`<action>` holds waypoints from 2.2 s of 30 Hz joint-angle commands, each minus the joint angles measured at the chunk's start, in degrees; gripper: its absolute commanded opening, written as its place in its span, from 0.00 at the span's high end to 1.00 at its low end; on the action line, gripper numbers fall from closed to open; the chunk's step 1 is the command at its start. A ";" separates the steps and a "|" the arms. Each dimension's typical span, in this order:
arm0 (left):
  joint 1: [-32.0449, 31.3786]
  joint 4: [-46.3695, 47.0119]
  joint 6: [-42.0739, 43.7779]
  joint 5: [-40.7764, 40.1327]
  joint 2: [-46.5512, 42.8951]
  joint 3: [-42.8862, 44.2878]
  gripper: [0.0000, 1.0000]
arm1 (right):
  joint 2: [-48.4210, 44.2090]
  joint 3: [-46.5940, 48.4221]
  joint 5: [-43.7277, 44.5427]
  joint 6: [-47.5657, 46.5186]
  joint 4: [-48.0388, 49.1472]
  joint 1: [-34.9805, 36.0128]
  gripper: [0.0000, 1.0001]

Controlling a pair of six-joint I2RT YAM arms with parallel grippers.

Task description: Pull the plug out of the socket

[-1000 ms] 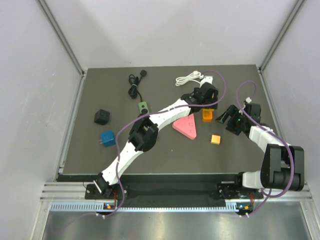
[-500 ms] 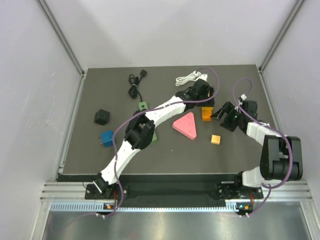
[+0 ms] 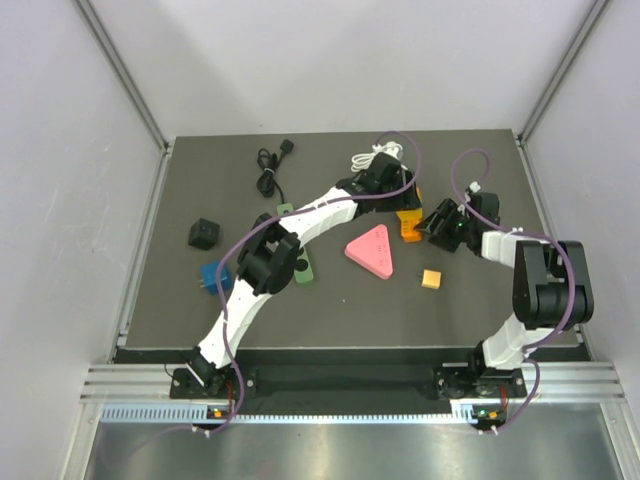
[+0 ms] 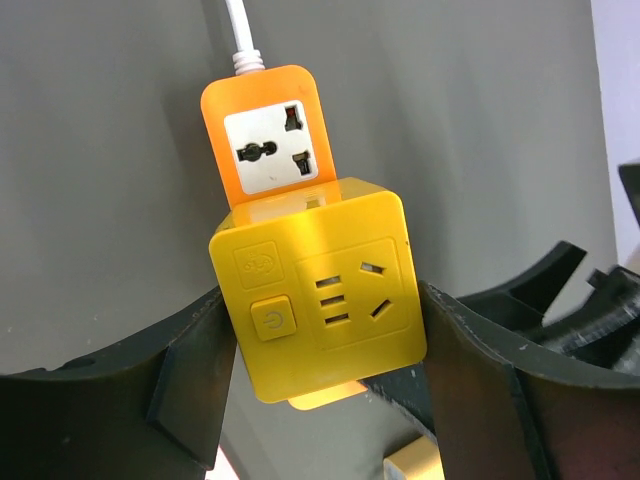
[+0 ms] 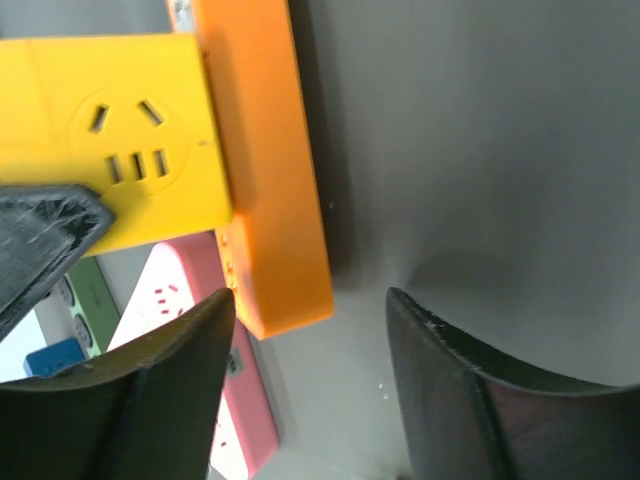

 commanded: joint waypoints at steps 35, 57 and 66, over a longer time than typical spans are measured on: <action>0.61 7.50 -2.71 11.99 -8.13 -11.32 1.00 | 6.82 -0.02 -2.52 -0.89 12.11 2.47 1.00; 5.09 2.33 -9.29 14.37 -6.64 -5.71 1.00 | 1.45 -2.31 7.95 -4.76 7.01 2.56 1.00; 3.51 0.28 2.66 13.29 -8.91 -7.06 1.00 | 1.72 -2.48 8.03 -4.76 7.19 2.56 1.00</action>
